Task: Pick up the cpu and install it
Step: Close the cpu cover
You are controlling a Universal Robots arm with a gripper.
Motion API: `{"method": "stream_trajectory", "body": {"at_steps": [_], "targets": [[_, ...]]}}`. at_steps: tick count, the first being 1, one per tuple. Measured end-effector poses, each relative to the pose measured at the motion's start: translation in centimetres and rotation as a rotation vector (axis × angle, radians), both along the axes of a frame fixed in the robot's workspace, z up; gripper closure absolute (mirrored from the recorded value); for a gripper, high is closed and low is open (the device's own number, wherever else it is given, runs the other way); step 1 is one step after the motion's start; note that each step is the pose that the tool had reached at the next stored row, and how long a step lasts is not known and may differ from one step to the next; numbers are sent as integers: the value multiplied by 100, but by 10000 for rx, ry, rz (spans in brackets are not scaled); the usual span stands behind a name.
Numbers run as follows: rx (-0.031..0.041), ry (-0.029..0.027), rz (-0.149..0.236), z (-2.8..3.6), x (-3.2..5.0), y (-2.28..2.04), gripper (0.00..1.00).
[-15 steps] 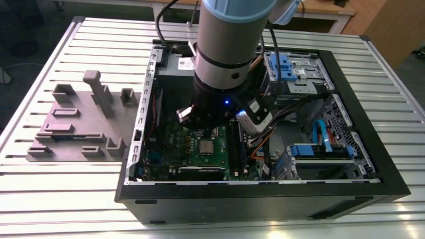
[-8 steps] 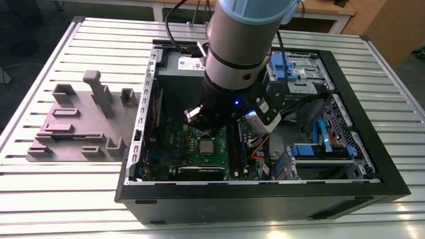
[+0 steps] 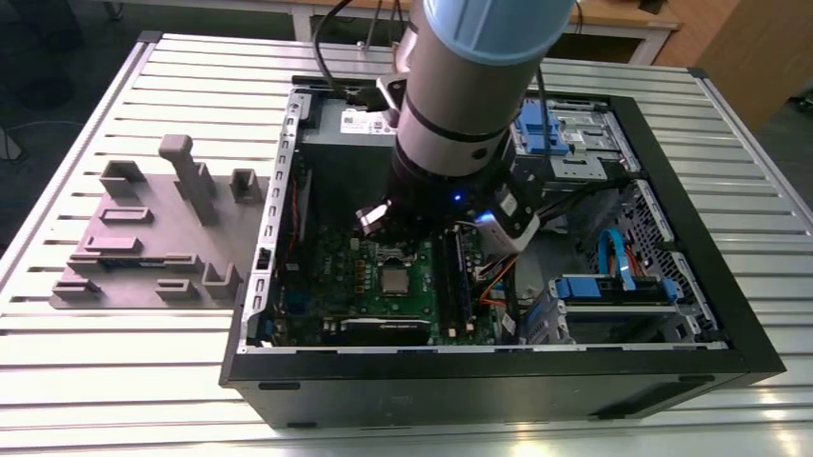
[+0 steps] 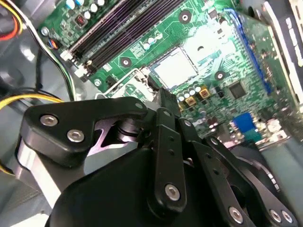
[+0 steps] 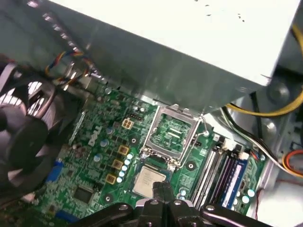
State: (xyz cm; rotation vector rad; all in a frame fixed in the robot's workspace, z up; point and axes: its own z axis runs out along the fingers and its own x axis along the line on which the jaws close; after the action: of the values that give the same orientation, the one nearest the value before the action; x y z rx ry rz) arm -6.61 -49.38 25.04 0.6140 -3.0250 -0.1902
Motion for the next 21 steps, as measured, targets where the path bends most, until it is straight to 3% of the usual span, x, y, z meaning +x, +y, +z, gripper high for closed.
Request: {"method": "stream_trajectory", "body": {"at_steps": [7,8,10,11,12,21], "targets": [[19,-16,1218,-54,0,0,90],[93,-22,1295,-55,1,-1,90],[465,-47,1302,-57,7,0,90],[597,-56,1305,-59,12,0,90],[645,-58,1337,-66,16,0,90],[651,-33,2739,-107,18,0,90]]}}
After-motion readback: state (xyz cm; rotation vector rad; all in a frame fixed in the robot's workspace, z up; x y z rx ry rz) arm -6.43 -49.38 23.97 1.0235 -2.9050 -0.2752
